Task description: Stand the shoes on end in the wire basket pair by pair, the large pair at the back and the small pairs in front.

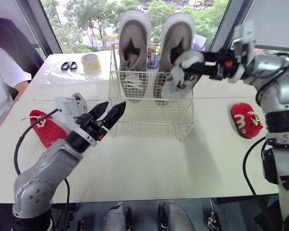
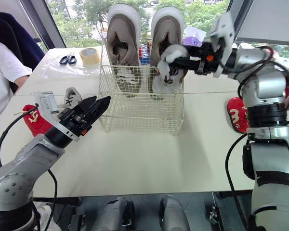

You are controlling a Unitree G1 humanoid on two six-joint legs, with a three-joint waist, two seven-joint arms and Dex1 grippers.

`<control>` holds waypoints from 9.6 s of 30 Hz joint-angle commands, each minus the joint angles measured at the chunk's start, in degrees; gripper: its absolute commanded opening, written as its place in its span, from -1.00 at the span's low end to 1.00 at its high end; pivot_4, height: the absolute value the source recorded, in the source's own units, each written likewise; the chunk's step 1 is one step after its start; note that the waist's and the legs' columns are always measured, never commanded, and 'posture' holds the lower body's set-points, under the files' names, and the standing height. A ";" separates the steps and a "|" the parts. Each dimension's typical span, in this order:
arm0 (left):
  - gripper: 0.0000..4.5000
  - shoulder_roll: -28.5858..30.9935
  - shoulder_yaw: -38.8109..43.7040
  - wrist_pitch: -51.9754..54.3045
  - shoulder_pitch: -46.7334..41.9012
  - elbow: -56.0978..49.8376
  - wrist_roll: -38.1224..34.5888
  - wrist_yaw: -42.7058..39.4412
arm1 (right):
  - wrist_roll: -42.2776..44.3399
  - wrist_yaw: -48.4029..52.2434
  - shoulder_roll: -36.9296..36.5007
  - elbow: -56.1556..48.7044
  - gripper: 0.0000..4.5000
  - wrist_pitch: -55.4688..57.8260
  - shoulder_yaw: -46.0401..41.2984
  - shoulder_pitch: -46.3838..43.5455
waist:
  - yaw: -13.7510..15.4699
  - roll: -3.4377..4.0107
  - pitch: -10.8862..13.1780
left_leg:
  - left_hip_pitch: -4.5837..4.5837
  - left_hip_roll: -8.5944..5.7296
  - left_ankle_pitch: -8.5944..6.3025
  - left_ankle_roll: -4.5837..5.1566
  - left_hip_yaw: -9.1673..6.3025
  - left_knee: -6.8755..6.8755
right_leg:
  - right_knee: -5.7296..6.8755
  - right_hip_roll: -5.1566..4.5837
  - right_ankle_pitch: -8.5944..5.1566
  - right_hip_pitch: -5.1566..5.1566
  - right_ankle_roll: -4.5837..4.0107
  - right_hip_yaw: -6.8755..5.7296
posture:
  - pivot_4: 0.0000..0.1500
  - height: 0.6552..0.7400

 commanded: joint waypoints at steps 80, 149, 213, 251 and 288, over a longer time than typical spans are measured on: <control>-0.99 1.90 15.97 -7.03 -47.25 32.43 40.92 -9.78 | 21.56 -12.74 -10.47 -48.01 1.00 42.55 -7.56 14.77 | 1.15 -0.79 0.19 | -0.50 -0.19 0.24 -0.41 0.18 0.14 | 0.33 -0.47 0.16 -0.60 0.25 0.00 | 1.00 1.00; 0.97 9.78 4.25 18.33 -18.77 9.17 9.16 -29.74 | 16.87 -37.54 -6.54 -42.68 1.00 35.75 -45.17 47.54 | 2.21 -0.42 0.06 | -0.15 -0.17 -0.26 0.44 -0.06 0.79 | 0.11 -0.29 0.13 0.29 0.32 -0.15 | 1.00 1.00; 1.00 17.79 9.78 12.65 -39.90 37.35 -21.88 -17.84 | 8.65 -35.76 -1.05 -31.71 -0.94 6.33 -19.91 -0.53 | -0.63 0.37 0.02 | 0.13 -0.02 0.14 -0.23 0.09 0.17 | 0.15 0.05 0.08 0.09 0.37 0.19 | 1.00 1.00; -0.87 0.27 13.10 7.99 -51.91 42.05 -12.09 -23.26 | 16.19 -36.88 8.67 -32.02 0.81 13.24 -26.45 3.89 | -0.18 0.09 0.07 | 0.07 -0.14 0.24 -0.39 0.09 0.11 | 0.14 -0.14 0.11 0.08 0.36 0.16 | 1.00 1.00; -0.87 -20.27 0.66 -2.77 -39.14 32.34 -2.42 -18.17 | 49.16 -67.99 43.35 -44.20 -0.16 13.55 -20.88 7.68 | -0.42 0.10 0.05 | 0.03 -0.06 0.06 -0.03 -0.02 0.02 | 0.07 0.07 0.15 0.06 0.28 0.11 | 1.00 1.00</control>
